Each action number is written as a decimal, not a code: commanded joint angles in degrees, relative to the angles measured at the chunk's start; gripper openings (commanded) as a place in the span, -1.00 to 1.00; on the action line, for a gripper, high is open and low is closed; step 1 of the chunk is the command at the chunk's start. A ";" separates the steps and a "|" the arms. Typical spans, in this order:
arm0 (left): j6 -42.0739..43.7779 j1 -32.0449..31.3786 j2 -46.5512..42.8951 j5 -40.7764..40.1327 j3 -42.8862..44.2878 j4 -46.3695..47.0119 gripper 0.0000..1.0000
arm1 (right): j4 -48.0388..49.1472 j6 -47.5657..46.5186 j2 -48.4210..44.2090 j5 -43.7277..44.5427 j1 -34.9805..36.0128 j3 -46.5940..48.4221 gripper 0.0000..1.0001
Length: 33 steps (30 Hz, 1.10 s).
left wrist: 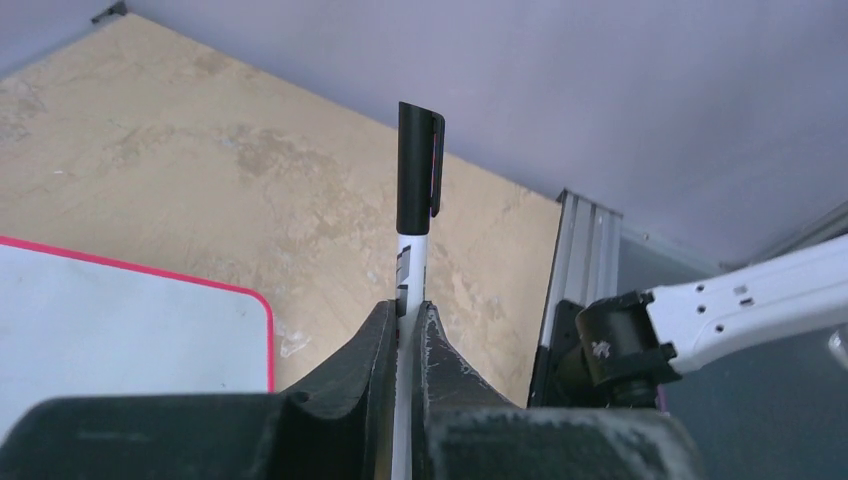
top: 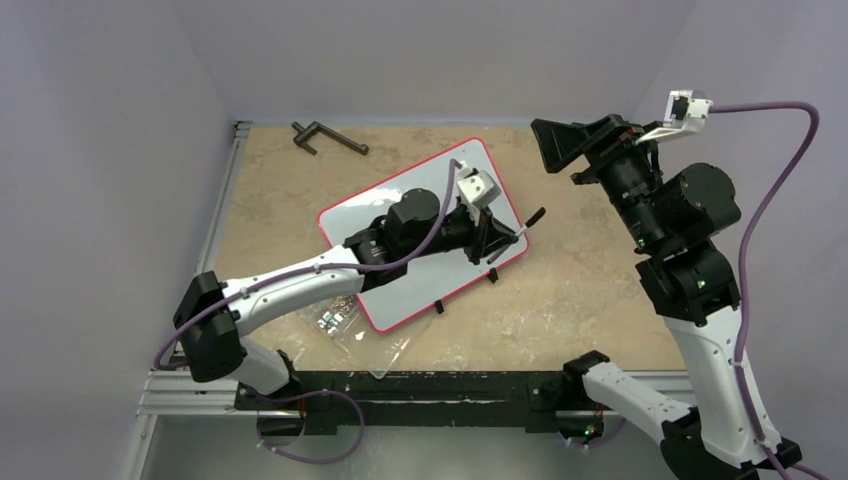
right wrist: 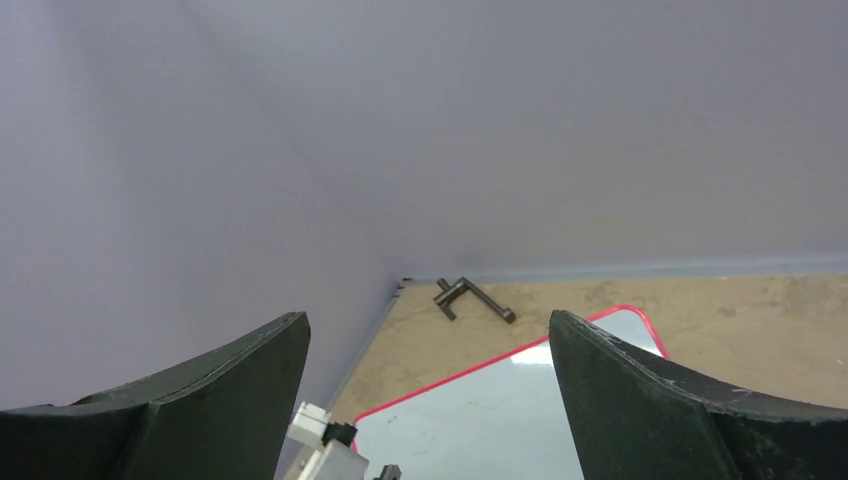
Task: Write a sentence on the whiteboard
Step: Open the whiteboard marker at the center of the board.
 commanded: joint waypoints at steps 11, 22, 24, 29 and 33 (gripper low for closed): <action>-27.39 7.07 -16.02 -10.72 -10.15 24.04 -1.00 | 17.69 3.00 -3.93 -17.10 -0.23 -9.06 0.73; -34.82 12.55 -21.63 -10.87 -10.36 27.94 -1.00 | 20.48 7.38 -0.07 -34.17 -0.17 -13.70 0.44; -35.50 13.03 -22.00 -10.60 -10.36 28.48 -1.00 | 22.86 8.90 0.26 -37.33 -0.20 -15.17 0.40; -38.42 13.29 -21.65 -9.97 -10.53 31.38 -1.00 | 26.88 10.91 2.69 -42.90 -0.19 -16.51 0.31; -40.03 13.26 -20.87 -9.41 -10.91 33.86 -1.00 | 31.96 13.33 5.00 -48.35 -0.13 -17.60 0.28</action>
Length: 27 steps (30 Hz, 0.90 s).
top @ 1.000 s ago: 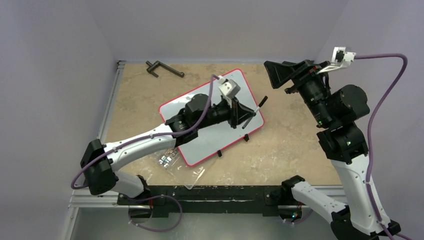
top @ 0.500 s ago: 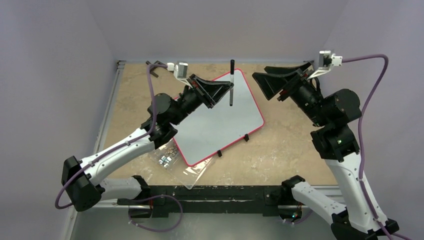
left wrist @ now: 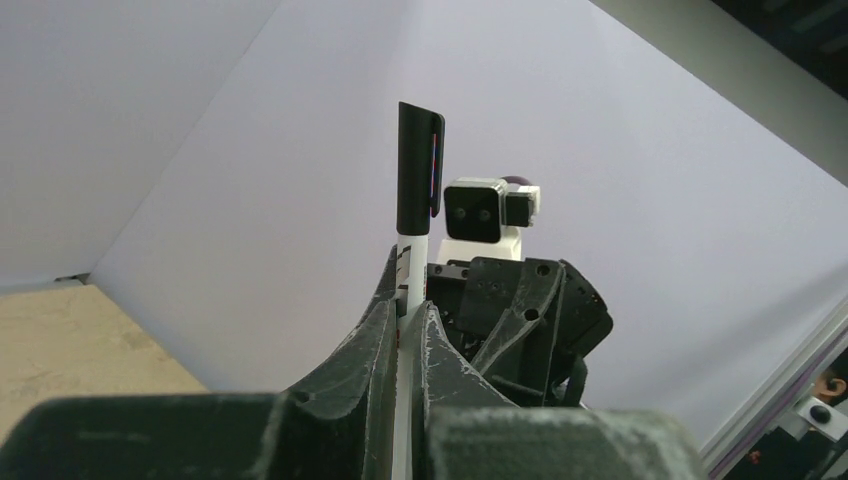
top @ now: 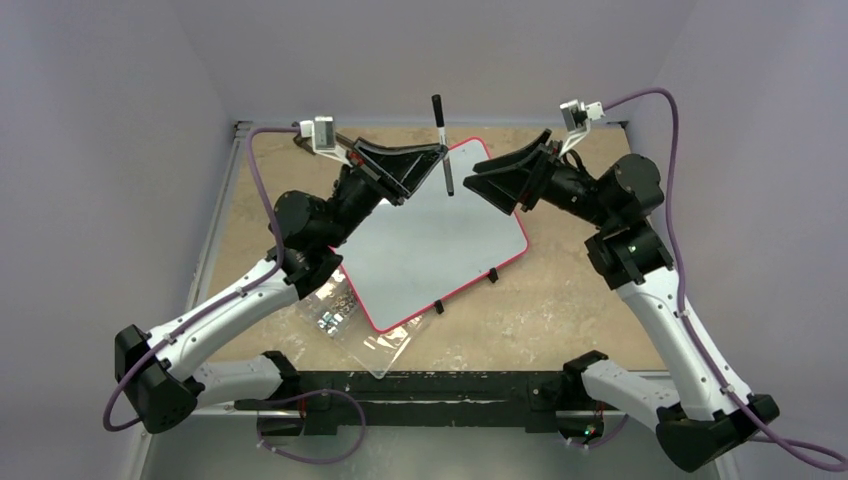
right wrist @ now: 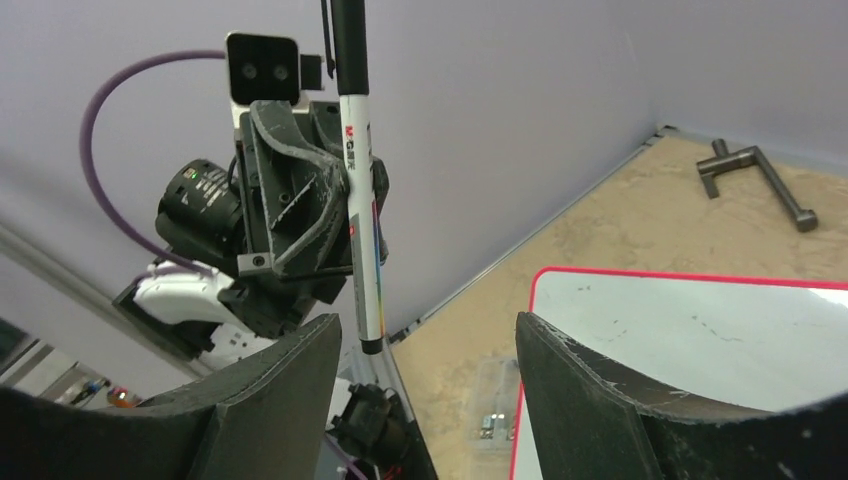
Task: Write a sentence on the whiteboard
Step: Open the whiteboard marker at the center of the board.
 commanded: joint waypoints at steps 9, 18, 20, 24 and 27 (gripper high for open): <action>-6.47 0.45 2.42 1.76 -1.62 10.28 -1.00 | 16.46 7.76 4.99 -12.80 -0.16 -1.10 0.17; -8.85 0.44 5.03 1.80 -2.92 16.21 -1.00 | 21.21 11.19 7.78 -16.69 -0.14 -0.85 -0.18; -8.80 0.38 5.19 1.43 -3.18 17.12 -1.00 | 21.43 11.34 7.73 -16.83 -0.16 -1.27 -0.33; -7.96 0.45 5.01 1.40 -4.01 17.99 -1.00 | 20.84 10.79 7.38 -16.45 -0.18 -2.46 -0.75; -6.32 0.45 3.42 1.74 -4.52 16.12 -0.96 | 19.63 9.79 7.11 -16.29 -0.19 -2.77 -0.93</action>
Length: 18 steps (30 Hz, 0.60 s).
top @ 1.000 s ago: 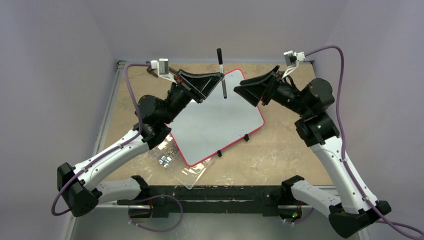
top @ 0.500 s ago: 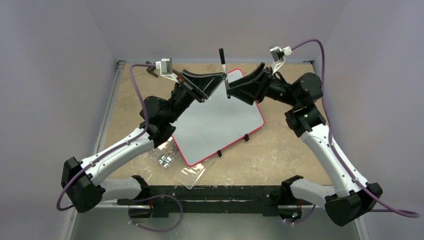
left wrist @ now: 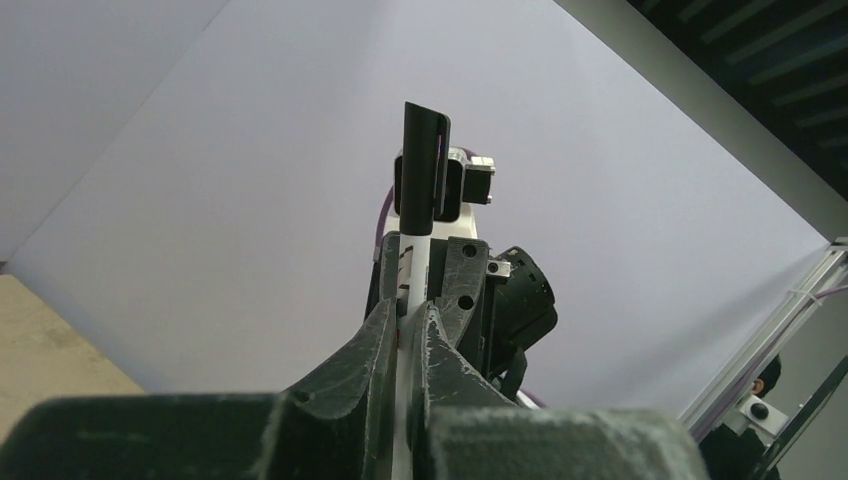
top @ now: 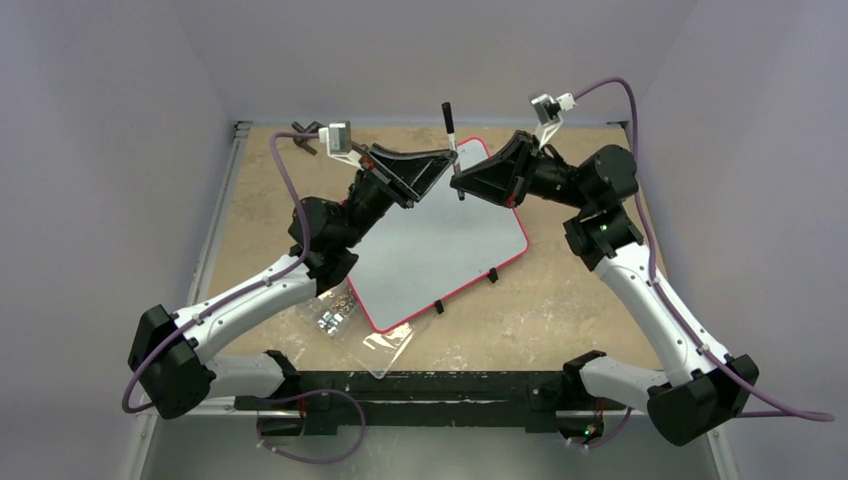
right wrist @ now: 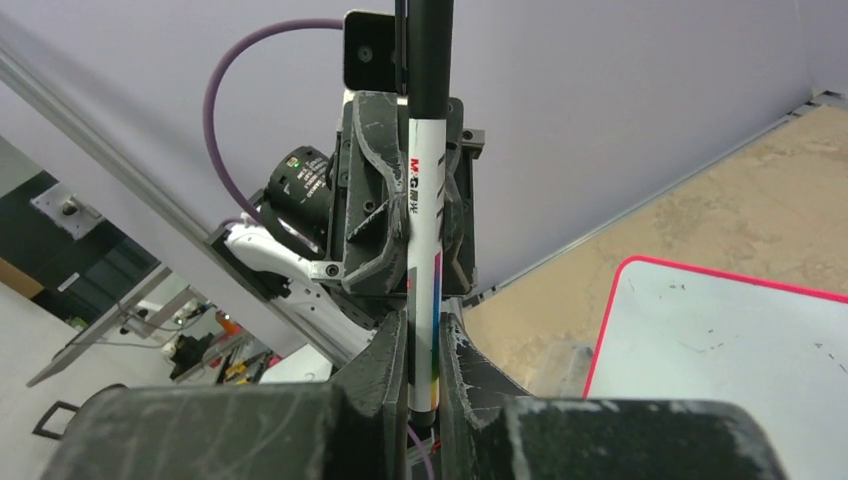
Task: Write a sentence on the whiteboard
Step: Open the whiteboard marker at the center of the board.
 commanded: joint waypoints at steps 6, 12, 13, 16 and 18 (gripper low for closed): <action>10.00 0.82 -11.39 2.03 -1.51 -12.79 0.43 | -7.99 -8.61 -1.53 -1.34 -0.13 1.45 -1.00; 24.58 1.06 -20.83 -3.48 6.98 -43.80 0.84 | -26.96 -23.97 -1.43 3.36 -0.13 6.32 -1.00; 26.33 1.02 -21.18 -4.35 9.22 -48.16 0.84 | -30.46 -26.23 -1.28 4.27 -0.05 7.11 -1.00; 27.46 1.07 -20.43 -7.72 16.70 -60.74 0.84 | -36.28 -32.13 -0.66 7.60 0.98 9.64 -1.00; 26.28 1.06 -18.52 -9.80 21.81 -68.46 0.83 | -40.66 -36.81 -0.25 12.33 3.50 11.43 -1.00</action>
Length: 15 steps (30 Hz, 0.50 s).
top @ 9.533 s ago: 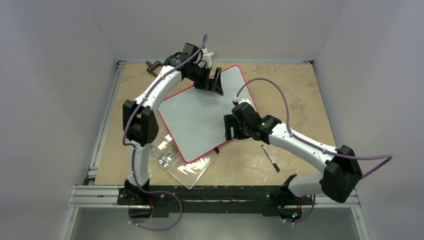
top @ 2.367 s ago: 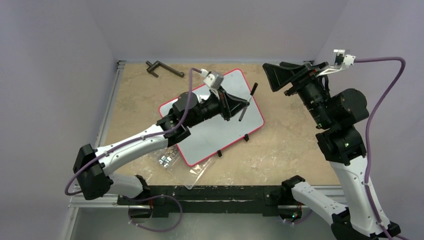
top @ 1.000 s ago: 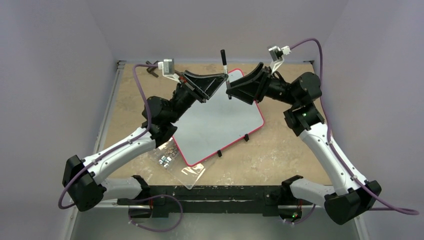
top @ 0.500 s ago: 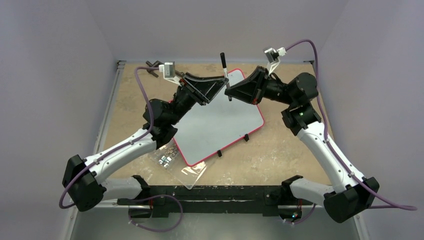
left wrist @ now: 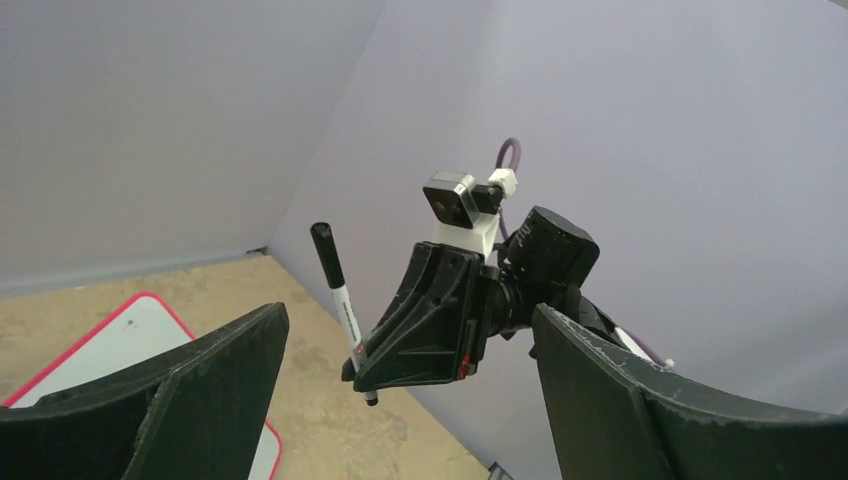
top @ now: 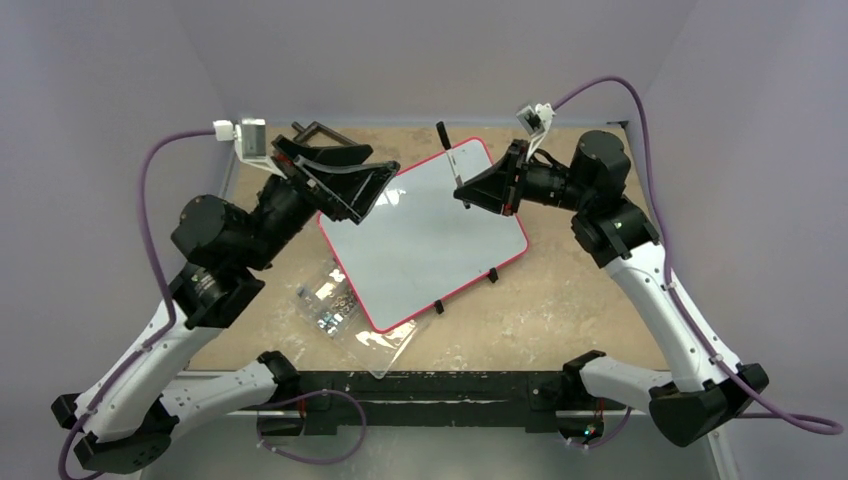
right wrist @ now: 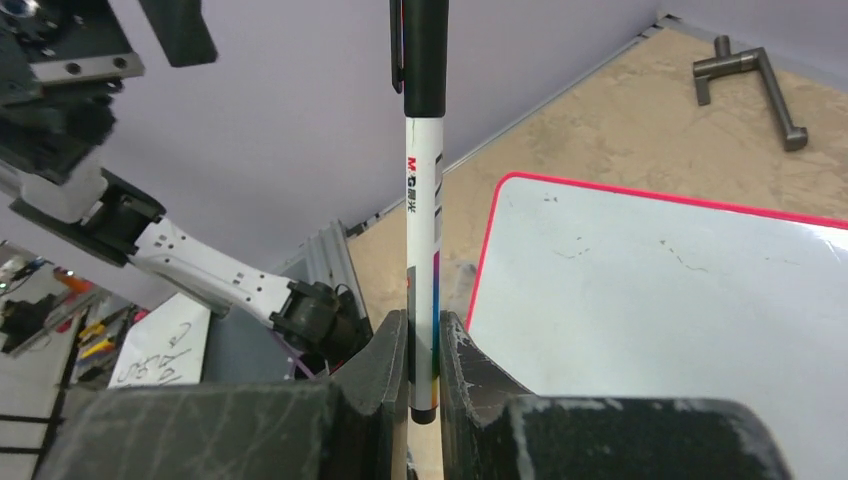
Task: Write a sentence on the whiteboard
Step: Open the whiteboard marker at the center of the board.
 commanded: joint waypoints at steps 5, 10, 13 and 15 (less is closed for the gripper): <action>0.10 0.32 9.12 -4.69 19.25 -34.18 0.77 | -17.07 -20.55 1.89 21.05 11.79 8.31 -1.00; -2.56 0.61 12.94 -3.87 23.01 -39.43 0.68 | -16.89 -22.41 1.65 26.10 14.09 8.75 -1.00; -3.06 0.84 14.39 -2.93 24.11 -41.39 0.57 | -17.47 -23.03 2.20 26.35 14.60 10.11 -1.00; -3.19 0.89 15.27 -2.89 24.39 -42.05 0.53 | -17.85 -23.56 2.72 26.35 14.94 10.68 -1.00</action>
